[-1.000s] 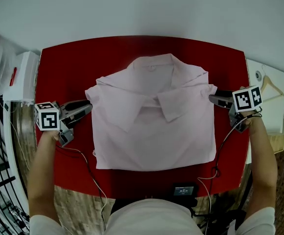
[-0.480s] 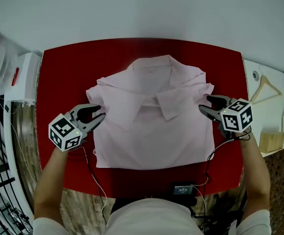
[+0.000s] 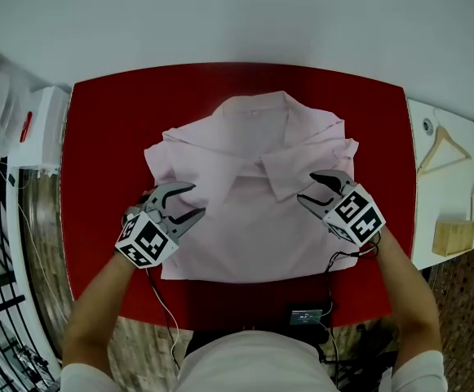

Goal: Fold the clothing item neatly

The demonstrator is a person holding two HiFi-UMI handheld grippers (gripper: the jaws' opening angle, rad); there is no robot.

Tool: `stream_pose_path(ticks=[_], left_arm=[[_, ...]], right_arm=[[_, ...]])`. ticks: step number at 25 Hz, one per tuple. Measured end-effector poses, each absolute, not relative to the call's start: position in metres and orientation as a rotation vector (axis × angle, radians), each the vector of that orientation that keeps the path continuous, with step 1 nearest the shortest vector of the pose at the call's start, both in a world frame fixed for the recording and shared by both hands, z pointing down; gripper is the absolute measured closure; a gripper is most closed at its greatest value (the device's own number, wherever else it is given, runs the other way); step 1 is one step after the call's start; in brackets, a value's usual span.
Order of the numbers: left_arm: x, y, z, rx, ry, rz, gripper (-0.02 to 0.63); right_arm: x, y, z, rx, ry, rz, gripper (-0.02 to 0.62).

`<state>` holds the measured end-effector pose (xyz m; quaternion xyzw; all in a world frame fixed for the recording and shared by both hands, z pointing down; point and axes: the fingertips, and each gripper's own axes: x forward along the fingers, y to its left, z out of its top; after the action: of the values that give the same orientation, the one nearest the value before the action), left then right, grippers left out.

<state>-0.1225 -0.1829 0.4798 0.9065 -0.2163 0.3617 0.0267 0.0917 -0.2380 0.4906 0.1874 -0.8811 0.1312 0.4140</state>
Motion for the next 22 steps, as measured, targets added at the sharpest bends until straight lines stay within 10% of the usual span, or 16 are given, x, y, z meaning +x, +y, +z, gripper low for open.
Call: stream_pose_path(ticks=[9, 12, 17, 22], left_arm=[[-0.109, -0.185, 0.513, 2.772, -0.581, 1.395, 0.379], [-0.111, -0.193, 0.511, 2.761, -0.608, 1.416, 0.559], [-0.107, -0.19, 0.501, 2.808, -0.503, 1.399, 0.588], [-0.106, -0.165, 0.518, 2.82, -0.28, 1.588, 0.382]], right_arm=[[0.052, -0.219, 0.532, 0.335, -2.113, 0.176, 0.427], [0.049, -0.226, 0.523, 0.341, -2.118, 0.147, 0.549], [0.049, -0.244, 0.51, 0.374, -2.138, 0.142, 0.56], [0.049, -0.26, 0.503, 0.402, -2.145, 0.113, 0.56]])
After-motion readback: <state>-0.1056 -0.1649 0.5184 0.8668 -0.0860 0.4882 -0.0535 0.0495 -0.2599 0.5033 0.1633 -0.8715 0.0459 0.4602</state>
